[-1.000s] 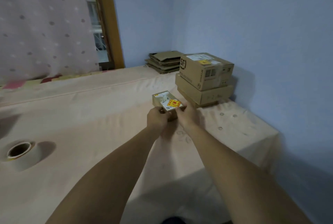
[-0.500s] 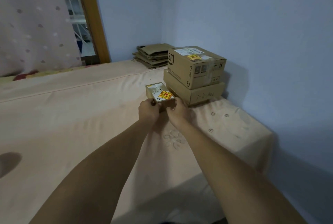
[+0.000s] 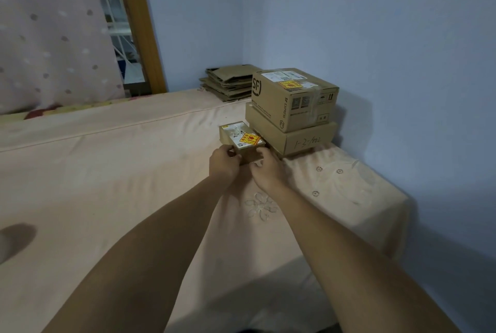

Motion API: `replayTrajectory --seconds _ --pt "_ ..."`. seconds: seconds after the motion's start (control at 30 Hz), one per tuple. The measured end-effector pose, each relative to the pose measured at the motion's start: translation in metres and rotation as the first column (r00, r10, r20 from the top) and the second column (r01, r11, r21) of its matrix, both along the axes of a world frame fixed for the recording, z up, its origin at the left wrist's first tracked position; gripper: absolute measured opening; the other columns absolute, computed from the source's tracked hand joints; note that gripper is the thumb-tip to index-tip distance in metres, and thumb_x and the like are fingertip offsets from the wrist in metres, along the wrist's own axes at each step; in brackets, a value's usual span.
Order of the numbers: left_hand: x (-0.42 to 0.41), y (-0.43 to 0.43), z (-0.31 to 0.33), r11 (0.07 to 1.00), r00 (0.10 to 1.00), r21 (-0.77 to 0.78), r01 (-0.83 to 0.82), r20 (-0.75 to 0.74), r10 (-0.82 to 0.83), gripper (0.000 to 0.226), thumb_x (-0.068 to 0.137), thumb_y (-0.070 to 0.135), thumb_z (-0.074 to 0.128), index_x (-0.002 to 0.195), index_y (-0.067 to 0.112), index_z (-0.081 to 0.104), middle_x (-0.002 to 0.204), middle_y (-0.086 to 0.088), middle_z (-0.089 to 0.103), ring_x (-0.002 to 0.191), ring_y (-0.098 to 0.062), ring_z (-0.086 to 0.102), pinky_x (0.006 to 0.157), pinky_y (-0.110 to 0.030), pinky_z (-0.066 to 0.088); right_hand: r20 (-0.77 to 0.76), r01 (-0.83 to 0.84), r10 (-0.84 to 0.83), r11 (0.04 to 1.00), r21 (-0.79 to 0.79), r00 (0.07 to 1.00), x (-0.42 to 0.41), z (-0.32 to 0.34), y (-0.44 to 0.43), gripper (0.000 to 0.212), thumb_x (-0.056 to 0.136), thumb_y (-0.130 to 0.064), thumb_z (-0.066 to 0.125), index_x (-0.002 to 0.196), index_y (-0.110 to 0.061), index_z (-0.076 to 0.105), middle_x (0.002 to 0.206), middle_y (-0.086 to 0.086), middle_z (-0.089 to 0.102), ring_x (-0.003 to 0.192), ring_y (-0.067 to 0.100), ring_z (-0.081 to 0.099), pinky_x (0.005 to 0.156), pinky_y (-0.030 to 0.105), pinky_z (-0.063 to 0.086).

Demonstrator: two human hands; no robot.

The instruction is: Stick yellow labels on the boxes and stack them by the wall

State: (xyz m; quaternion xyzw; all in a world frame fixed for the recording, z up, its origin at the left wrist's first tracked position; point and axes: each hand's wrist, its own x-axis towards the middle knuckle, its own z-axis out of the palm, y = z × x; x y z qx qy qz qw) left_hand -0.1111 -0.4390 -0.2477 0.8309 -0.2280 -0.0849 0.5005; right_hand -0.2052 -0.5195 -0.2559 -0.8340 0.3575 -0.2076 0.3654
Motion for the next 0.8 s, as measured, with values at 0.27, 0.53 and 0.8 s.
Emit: replayTrajectory --seconds 0.27,0.53,0.8 --pt "0.003 0.033 0.011 0.998 1.000 0.057 -0.024 0.008 0.024 0.040 0.090 0.009 0.060 0.130 0.008 0.066 0.131 -0.009 0.066 0.120 -0.026 0.060 0.099 -0.032 0.048 -0.134 -0.098 0.087 0.992 -0.082 0.987 0.000 0.014 0.025 0.047 0.097 -0.024 0.057 0.143 -0.020 0.053 0.147 0.006 0.056 0.134 0.030 0.050 0.107 0.037 0.042" --pt "0.027 0.140 0.029 0.878 0.928 0.474 -0.071 0.353 -0.115 0.038 0.099 0.033 0.051 0.131 0.014 0.061 0.133 -0.007 0.055 0.124 -0.027 0.053 0.096 -0.039 0.047 -0.333 -0.267 0.187 0.939 -0.215 0.924 0.023 0.047 0.094 0.049 0.103 -0.039 0.046 0.146 -0.014 0.049 0.150 0.009 0.050 0.137 0.031 0.047 0.101 0.039 0.044" --pt "0.058 0.281 0.077 0.707 0.858 0.649 -0.279 0.500 -0.121 0.044 0.101 0.037 0.044 0.135 0.011 0.055 0.133 -0.009 0.052 0.126 -0.028 0.048 0.095 -0.042 0.045 -0.452 -0.530 0.339 0.743 -0.410 0.825 0.081 0.100 0.210 0.053 0.106 -0.043 0.039 0.153 -0.019 0.043 0.156 0.005 0.044 0.140 0.030 0.041 0.107 0.042 0.038"
